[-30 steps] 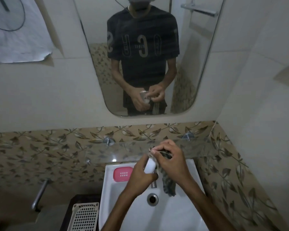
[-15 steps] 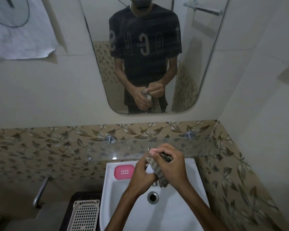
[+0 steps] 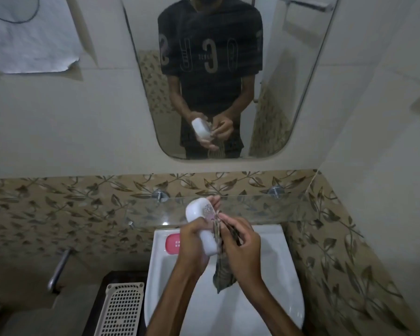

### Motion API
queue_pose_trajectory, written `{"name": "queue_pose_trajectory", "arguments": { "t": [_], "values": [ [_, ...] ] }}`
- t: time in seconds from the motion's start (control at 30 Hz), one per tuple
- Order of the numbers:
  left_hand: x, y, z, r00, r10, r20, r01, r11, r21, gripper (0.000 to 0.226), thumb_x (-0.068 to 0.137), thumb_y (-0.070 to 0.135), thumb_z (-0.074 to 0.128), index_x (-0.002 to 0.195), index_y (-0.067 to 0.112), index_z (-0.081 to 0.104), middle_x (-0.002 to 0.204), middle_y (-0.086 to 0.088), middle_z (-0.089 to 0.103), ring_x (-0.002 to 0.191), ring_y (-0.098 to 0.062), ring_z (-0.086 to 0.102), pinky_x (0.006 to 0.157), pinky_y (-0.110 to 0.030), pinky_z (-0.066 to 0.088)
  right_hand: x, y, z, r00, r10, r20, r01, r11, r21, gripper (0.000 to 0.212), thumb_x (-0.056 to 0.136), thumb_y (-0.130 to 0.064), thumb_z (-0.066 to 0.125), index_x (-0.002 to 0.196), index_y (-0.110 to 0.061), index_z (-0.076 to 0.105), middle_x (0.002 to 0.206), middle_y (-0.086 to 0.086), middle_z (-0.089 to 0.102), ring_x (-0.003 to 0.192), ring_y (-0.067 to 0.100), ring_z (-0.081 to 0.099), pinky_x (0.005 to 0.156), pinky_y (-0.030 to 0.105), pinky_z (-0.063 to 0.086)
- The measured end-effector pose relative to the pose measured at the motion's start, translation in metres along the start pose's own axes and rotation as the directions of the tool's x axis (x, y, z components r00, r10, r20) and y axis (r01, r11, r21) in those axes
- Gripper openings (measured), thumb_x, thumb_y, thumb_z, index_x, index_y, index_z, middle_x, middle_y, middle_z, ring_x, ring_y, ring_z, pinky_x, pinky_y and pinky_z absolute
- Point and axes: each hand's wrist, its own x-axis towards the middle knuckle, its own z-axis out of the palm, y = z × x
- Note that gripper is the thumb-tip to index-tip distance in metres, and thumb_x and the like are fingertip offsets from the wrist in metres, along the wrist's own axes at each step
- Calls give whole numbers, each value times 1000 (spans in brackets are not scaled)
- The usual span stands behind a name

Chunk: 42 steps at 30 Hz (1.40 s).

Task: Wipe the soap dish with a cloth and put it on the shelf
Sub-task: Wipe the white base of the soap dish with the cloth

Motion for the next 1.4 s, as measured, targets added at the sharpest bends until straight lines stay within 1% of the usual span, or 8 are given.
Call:
{"name": "queue_pose_trajectory", "arguments": {
  "t": [0.27,0.5,0.63,0.73,0.9,1.03,1.2,1.4],
  "values": [
    [9,15,-2,994,-107,28,110,920,-376,66,90,51,59,151,33,46,150,-21,55,136,-46,53,123,-62,27,12,2,-3,990,-144,3,143,979,-143,16,91,-10,75,104,-17,81,102,-8,76,98,7,72,84,29,61],
    [19,16,2,980,-198,8,188,917,-352,68,84,54,62,147,29,51,143,-24,60,130,-45,59,104,-60,47,18,3,2,991,-135,-21,131,983,-126,13,89,-6,78,98,-15,82,97,-7,75,94,8,71,83,31,61],
    [19,16,-4,982,-187,-26,165,918,-361,67,86,58,62,144,25,54,142,-26,61,129,-45,61,109,-59,46,5,0,10,924,-359,128,377,911,-167,15,90,-14,77,105,-18,80,103,-12,73,98,2,69,83,16,57],
    [19,8,-2,983,-177,-44,155,938,-309,62,96,60,53,145,23,54,138,-23,63,120,-38,66,96,-52,57,30,5,8,990,-141,14,141,979,-148,14,90,-5,76,100,-13,81,102,-5,74,98,6,70,87,33,60],
    [19,13,-6,984,-176,-11,162,930,-330,67,97,64,47,146,18,54,137,-25,63,129,-40,60,111,-57,46,23,-2,14,903,-394,173,422,890,-174,17,90,-14,78,105,-19,80,104,-12,75,100,3,68,88,25,56],
    [12,6,6,979,-205,-1,192,916,-353,74,98,58,49,145,1,51,143,-27,57,137,-38,53,121,-51,36,59,-3,18,964,-263,36,264,939,-219,14,89,-6,76,98,-14,82,98,-6,76,96,12,69,87,42,57],
    [14,8,2,992,-123,-11,105,888,-448,56,91,51,59,126,7,63,109,-16,70,105,-26,69,102,-38,53,42,1,26,826,-514,230,556,809,-187,14,89,-12,77,102,-16,81,100,-3,75,95,11,67,87,26,54],
    [22,-3,13,987,-149,-50,120,919,-375,54,105,46,43,139,7,57,140,-20,56,136,-33,50,124,-45,31,89,-3,29,990,-90,107,105,984,-141,9,90,-9,76,94,-12,84,95,0,78,90,11,73,85,34,61]
  ]
}}
